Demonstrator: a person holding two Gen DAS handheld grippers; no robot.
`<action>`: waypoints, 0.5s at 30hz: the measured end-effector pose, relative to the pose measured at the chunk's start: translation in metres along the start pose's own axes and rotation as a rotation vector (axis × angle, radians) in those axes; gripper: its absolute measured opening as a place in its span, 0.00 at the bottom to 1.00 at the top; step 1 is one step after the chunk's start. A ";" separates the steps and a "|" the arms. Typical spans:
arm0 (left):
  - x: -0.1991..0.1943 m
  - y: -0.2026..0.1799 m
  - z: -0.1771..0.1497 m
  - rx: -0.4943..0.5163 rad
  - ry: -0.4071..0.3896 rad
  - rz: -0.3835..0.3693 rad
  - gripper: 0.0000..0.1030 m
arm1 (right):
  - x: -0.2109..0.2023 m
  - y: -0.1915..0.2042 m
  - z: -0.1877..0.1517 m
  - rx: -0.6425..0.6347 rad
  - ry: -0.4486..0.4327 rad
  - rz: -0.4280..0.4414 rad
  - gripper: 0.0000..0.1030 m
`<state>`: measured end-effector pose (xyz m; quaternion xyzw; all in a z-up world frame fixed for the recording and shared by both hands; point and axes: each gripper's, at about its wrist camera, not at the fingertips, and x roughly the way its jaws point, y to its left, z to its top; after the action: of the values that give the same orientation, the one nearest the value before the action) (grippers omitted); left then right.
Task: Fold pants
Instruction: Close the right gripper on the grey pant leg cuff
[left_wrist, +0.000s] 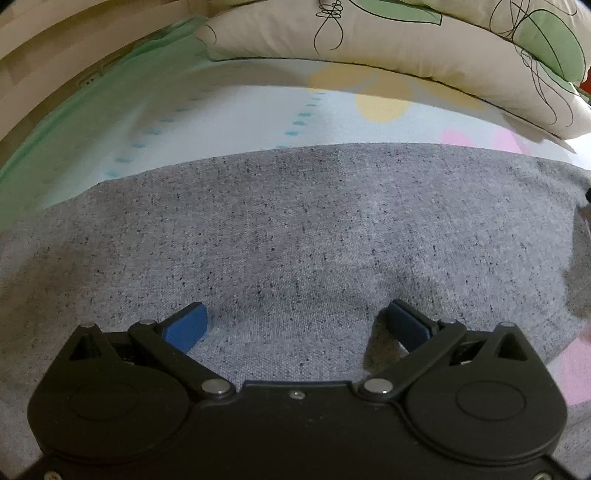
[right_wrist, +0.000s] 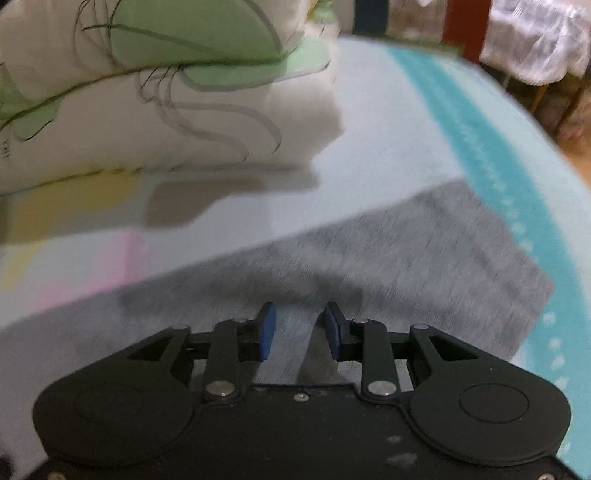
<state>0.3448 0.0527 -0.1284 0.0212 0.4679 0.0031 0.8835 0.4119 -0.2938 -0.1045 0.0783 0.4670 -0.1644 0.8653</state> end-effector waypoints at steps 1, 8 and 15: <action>-0.001 -0.001 -0.001 0.001 -0.003 0.007 1.00 | 0.001 -0.004 0.004 0.038 0.004 -0.014 0.30; -0.002 -0.007 -0.004 -0.003 -0.010 0.016 1.00 | -0.002 -0.011 0.039 0.222 0.003 -0.040 0.36; -0.002 -0.002 -0.005 0.002 -0.020 0.012 1.00 | 0.023 0.012 0.042 0.235 0.045 -0.081 0.41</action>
<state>0.3392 0.0509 -0.1297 0.0247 0.4591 0.0076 0.8880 0.4607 -0.3000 -0.1011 0.1637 0.4668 -0.2510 0.8320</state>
